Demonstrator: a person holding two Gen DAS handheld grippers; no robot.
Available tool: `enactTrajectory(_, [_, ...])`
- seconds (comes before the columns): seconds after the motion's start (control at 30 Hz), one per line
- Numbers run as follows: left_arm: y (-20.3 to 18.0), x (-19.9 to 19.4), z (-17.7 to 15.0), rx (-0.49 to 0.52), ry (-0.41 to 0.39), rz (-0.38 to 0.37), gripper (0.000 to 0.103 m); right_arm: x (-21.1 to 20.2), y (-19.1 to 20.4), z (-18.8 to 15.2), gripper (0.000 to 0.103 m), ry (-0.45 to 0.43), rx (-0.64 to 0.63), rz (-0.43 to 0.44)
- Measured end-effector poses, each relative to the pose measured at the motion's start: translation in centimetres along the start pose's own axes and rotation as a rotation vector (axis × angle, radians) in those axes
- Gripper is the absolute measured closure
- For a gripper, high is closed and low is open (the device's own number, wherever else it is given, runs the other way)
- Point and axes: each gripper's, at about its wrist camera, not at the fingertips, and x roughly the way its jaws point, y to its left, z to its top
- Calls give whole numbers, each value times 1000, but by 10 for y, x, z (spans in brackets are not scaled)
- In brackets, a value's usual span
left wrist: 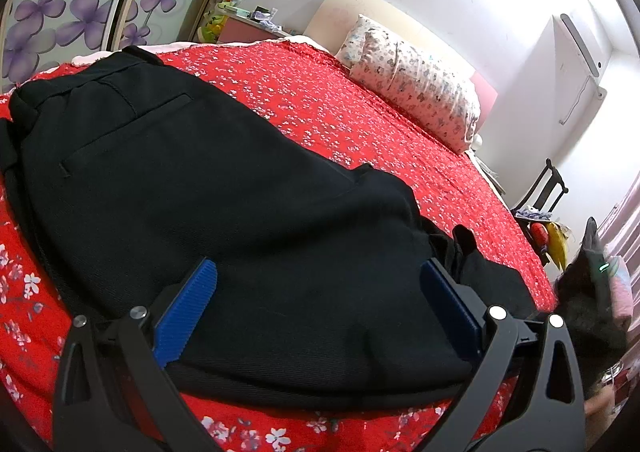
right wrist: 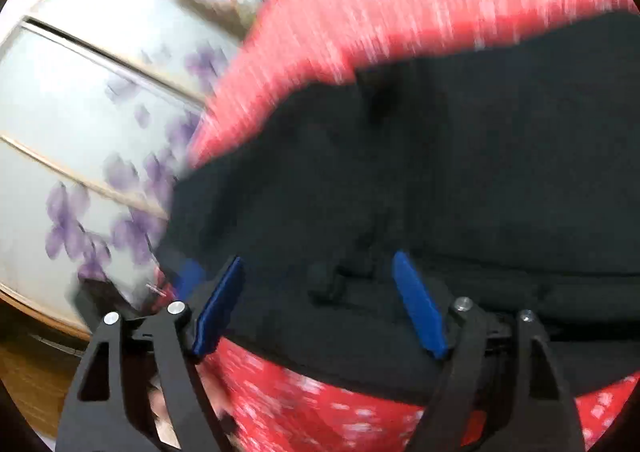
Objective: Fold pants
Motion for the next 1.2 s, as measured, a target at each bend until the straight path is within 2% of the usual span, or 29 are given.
enactTrajectory(0.07, [-2,-4,1,19,6,-4,2,-11,3,-5,25,-19,-8,29])
enactTrajectory(0.1, [-4,-11,3,40,25,0,2,-22,2,-8,25,-29,13,69])
enactTrajectory(0.17, [1,-29,8,20,24,-3,2,-50,-1,-19,23,-89,9,151])
enactTrajectory(0.3, [42,-63,25,-152,15,-65,2,-105,-14,-49,18,-252,-79,211])
enactTrajectory(0.4, [81,-74,37,-292,40,-55,2,-129,-43,-69,15,-358,-83,245])
enactTrajectory(0.47, [101,-79,41,-359,41,-36,2,-132,-60,-75,14,-393,-63,249])
enactTrajectory(0.57, [123,-77,44,-450,63,-32,2,-128,-83,-78,14,-404,4,280])
enactTrajectory(0.67, [134,-70,40,-536,94,-36,2,-130,-85,-78,13,-408,-15,282])
enactTrajectory(0.8, [137,-65,46,-552,97,-43,2,-119,-72,-77,10,-390,-88,231])
enactTrajectory(1.03, [144,-48,73,-627,96,-50,2,-119,-72,-80,10,-386,-110,231])
enactTrajectory(1.1, [137,-52,80,-608,63,-69,3,-119,-71,-81,9,-386,-118,226])
enactTrajectory(1.17, [128,-51,87,-546,57,-55,9,-118,-67,-83,7,-383,-135,215])
enactTrajectory(1.2, [123,-48,88,-508,69,-17,18,-117,-66,-83,6,-381,-143,211])
